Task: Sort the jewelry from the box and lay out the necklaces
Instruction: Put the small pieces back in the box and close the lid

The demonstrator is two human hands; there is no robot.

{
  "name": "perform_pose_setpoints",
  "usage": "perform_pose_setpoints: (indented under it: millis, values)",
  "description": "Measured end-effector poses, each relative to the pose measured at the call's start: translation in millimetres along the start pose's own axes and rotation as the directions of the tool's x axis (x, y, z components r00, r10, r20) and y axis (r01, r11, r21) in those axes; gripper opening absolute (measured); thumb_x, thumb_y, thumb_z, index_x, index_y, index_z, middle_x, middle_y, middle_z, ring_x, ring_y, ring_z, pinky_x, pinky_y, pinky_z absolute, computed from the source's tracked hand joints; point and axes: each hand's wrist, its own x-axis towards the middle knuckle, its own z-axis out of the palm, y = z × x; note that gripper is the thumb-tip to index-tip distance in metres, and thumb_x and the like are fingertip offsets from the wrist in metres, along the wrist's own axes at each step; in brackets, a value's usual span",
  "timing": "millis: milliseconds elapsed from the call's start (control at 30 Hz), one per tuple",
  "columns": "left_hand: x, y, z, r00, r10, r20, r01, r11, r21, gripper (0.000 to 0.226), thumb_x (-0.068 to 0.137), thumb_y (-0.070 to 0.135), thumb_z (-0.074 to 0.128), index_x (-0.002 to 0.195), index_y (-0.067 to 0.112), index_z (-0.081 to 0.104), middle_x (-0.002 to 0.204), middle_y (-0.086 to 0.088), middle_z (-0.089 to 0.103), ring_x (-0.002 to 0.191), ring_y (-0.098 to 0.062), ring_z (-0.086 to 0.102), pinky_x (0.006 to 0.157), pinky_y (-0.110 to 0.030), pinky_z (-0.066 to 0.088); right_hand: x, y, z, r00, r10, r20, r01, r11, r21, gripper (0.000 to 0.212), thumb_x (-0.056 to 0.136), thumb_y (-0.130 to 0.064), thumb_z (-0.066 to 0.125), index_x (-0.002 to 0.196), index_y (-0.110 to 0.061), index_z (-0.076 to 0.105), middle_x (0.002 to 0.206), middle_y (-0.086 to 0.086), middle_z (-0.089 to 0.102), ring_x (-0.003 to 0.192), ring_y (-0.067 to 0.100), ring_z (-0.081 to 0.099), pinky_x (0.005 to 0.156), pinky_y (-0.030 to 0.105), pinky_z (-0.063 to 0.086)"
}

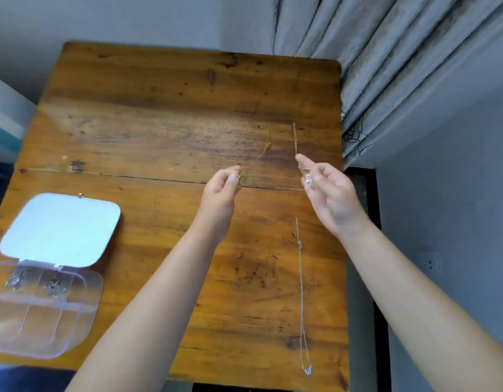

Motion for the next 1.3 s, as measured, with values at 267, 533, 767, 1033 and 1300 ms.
perform_pose_setpoints:
  millis: [267, 533, 767, 1033, 1300]
  values:
    - [-42, 27, -100, 0.998, -0.034, 0.053, 0.056, 0.873, -0.485, 0.04, 0.103, 0.012, 0.022, 0.069, 0.016, 0.043, 0.085, 0.003, 0.072, 0.086, -0.01, 0.069, 0.083, -0.029, 0.041, -19, -4, 77, 0.996, 0.052, 0.068, -0.072, 0.939, 0.337, 0.036, 0.099, -0.009, 0.026, 0.067, -0.015, 0.039, 0.061, -0.002, 0.074, 0.076, 0.014, 0.072, 0.083, 0.029, 0.049]
    - [-91, 39, -227, 0.996, -0.035, 0.077, 0.075, 0.786, -0.613, 0.039, 0.102, 0.014, 0.024, 0.067, 0.016, 0.041, 0.066, 0.001, 0.051, 0.041, -0.004, 0.048, 0.049, -0.016, 0.04, -66, 26, 214, 0.981, 0.063, 0.184, -0.13, 0.915, 0.381, 0.034, 0.099, -0.011, 0.026, 0.066, -0.016, 0.035, 0.046, -0.007, 0.056, 0.03, 0.006, 0.037, 0.035, 0.009, 0.03]
    - [-114, 39, -338, 0.948, -0.051, 0.313, 0.238, 0.767, -0.596, 0.035, 0.102, 0.018, 0.024, 0.072, 0.014, 0.042, 0.061, 0.003, 0.058, 0.039, -0.004, 0.045, 0.04, -0.014, 0.033, -109, 54, 323, 0.993, -0.036, 0.116, -0.015, 0.911, 0.412, 0.035, 0.099, -0.011, 0.026, 0.065, -0.016, 0.035, 0.046, -0.007, 0.056, 0.028, 0.003, 0.033, 0.032, 0.007, 0.022]
    - [-120, 23, -405, 0.906, -0.086, 0.414, 0.309, 0.804, -0.508, 0.036, 0.102, 0.017, 0.024, 0.071, 0.014, 0.043, 0.059, 0.005, 0.06, 0.04, -0.004, 0.045, 0.041, -0.014, 0.033, -124, 94, 382, 0.997, -0.031, 0.064, 0.001, 0.91, 0.414, 0.033, 0.098, -0.01, 0.026, 0.068, -0.016, 0.038, 0.047, -0.006, 0.058, 0.027, 0.004, 0.034, 0.033, 0.006, 0.022]
    - [-114, -7, -440, 0.911, -0.115, 0.395, 0.305, 0.833, -0.462, 0.039, 0.102, 0.012, 0.024, 0.07, 0.012, 0.047, 0.059, 0.006, 0.064, 0.04, -0.003, 0.047, 0.039, -0.014, 0.041, -115, 108, 369, 0.997, -0.056, -0.051, 0.07, 0.931, 0.358, 0.031, 0.097, -0.008, 0.028, 0.07, -0.017, 0.039, 0.048, -0.005, 0.059, 0.028, 0.006, 0.035, 0.036, 0.007, 0.021]
